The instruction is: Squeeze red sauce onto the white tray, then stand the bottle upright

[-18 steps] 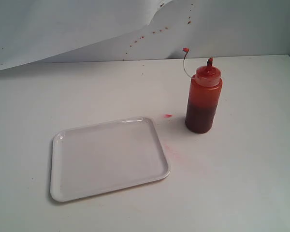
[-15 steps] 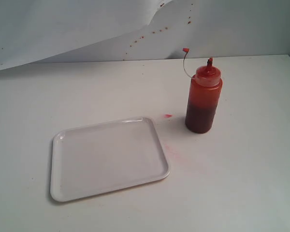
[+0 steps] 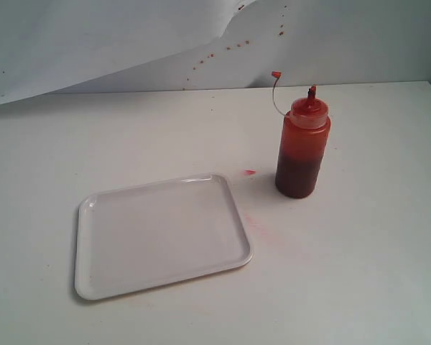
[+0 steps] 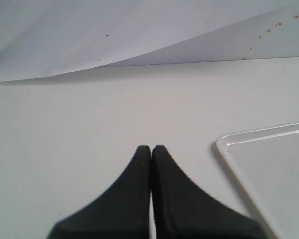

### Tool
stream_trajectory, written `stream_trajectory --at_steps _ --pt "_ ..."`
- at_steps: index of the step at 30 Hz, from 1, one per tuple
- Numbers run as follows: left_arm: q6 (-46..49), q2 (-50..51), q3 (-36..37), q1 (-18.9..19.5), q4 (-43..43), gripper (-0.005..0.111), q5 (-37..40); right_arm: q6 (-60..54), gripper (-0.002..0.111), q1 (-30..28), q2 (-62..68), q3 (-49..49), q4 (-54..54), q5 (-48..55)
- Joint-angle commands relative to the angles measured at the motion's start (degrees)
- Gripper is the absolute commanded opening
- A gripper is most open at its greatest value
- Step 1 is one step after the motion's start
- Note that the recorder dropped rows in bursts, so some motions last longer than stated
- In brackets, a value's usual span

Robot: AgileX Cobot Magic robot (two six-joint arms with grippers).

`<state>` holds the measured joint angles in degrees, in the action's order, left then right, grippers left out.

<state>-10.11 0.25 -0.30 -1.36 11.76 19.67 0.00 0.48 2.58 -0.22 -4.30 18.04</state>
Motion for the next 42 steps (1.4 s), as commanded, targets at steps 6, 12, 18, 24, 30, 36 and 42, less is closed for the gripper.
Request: stream_trajectory --at_steps 6,12,18,24,30,36,42 --pt "-0.1 -0.2 0.3 0.0 -0.5 0.0 -0.6 0.0 0.0 -0.5 -0.4 0.2 0.1 -0.3" --pt "-0.1 -0.2 0.3 0.0 -0.5 0.0 -0.6 0.0 0.0 -0.5 -0.4 0.2 0.1 -0.3" --pt "-0.1 -0.2 0.3 0.0 -0.5 0.0 -0.6 0.0 0.0 -0.5 -0.4 0.2 0.1 -0.3" --pt "-0.1 -0.2 0.3 0.0 -0.5 0.0 -0.6 0.0 0.0 -0.5 -0.4 0.2 0.1 -0.3" --pt "-0.1 -0.2 0.3 0.0 -0.5 0.0 -0.6 0.0 0.0 -0.5 -0.4 0.2 0.1 -0.3" --pt "-0.1 -0.2 0.3 0.0 -0.5 0.0 -0.6 0.0 0.0 -0.5 -0.4 0.2 0.1 -0.3" --pt "-0.1 -0.2 0.3 0.0 2.7 0.0 -6.1 0.0 0.0 -0.5 -0.4 0.2 0.1 -0.3"
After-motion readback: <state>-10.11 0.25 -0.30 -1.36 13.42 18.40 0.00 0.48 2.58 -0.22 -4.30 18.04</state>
